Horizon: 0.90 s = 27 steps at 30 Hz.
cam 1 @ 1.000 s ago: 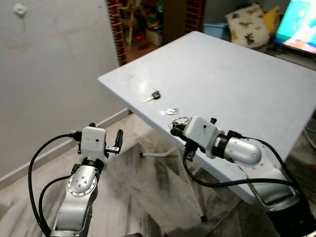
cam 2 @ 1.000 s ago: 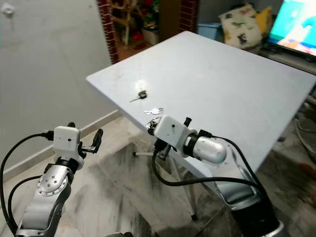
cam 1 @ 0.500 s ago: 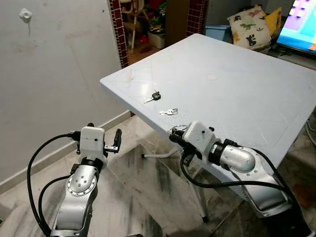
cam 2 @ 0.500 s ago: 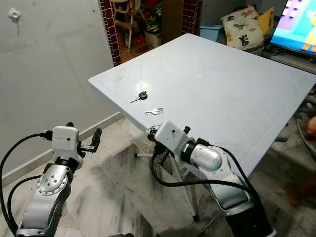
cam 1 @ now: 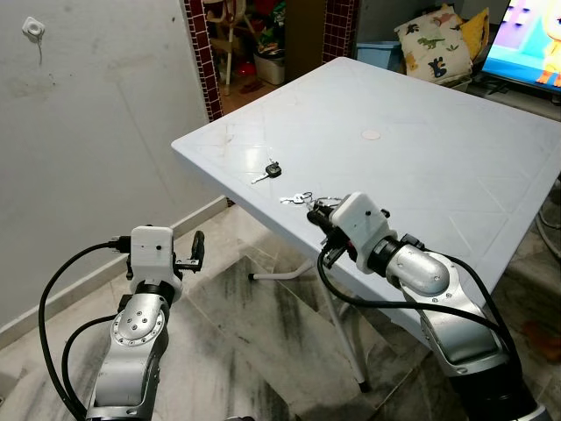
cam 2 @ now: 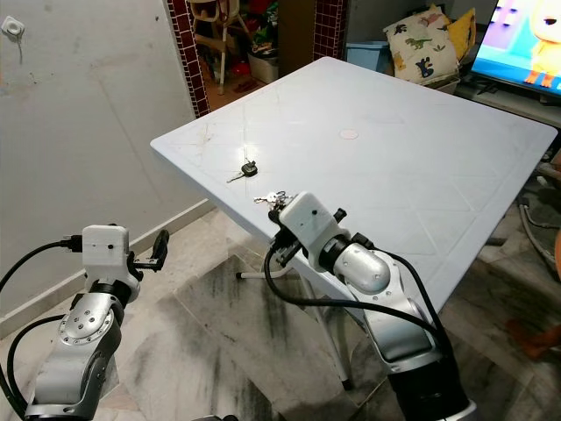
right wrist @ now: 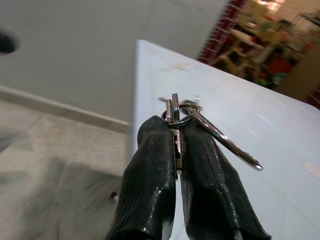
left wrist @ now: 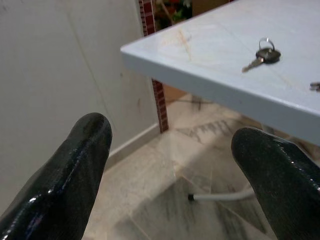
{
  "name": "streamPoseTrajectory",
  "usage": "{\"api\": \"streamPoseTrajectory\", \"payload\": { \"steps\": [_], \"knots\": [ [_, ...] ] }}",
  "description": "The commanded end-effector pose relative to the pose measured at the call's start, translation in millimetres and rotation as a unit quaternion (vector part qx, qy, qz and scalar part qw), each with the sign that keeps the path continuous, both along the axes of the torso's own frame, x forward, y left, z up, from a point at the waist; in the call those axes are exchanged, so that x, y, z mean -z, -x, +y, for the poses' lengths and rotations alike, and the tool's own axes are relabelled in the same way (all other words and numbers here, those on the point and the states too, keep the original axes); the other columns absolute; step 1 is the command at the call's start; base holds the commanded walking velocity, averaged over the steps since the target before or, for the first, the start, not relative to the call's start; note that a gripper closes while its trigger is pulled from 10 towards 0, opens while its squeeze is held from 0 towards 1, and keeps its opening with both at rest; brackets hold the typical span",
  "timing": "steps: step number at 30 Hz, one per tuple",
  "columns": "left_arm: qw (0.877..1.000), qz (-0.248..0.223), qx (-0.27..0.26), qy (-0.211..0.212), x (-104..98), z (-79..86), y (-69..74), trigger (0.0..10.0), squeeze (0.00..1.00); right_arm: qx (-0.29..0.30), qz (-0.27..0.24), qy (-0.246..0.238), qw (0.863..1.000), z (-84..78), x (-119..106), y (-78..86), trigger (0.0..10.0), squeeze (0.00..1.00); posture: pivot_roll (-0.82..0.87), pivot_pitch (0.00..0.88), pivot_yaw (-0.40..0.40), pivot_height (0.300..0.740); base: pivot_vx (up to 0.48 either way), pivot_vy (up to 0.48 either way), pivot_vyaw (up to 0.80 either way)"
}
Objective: Hang keys on a hook
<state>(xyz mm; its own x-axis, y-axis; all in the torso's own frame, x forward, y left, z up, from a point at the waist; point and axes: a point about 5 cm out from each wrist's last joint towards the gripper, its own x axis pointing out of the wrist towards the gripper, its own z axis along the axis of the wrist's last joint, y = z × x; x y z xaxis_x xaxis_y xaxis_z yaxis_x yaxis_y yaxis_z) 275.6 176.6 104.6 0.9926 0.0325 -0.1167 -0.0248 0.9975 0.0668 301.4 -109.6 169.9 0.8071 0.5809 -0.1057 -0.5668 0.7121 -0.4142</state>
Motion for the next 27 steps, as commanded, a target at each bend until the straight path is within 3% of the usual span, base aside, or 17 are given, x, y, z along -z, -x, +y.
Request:
{"api": "streamPoseTrajectory", "payload": {
  "steps": [1,27],
  "knots": [
    [1.0,0.01,-0.007,0.006,1.1,2.0,-1.0,10.0,0.0,0.012,0.001,-0.003,1.0,-1.3,-1.4,-3.1,10.0,0.0,-0.04,0.038,0.07,0.74,0.0,0.0,0.0],
    [0.999,0.014,-0.033,0.003,1.4,10.9,-1.3,10.0,0.0,-0.004,0.008,0.009,1.0,5.3,4.1,-1.4,10.0,0.0,-0.02,0.034,0.072,0.74,0.0,0.0,0.0]
  ]
}}
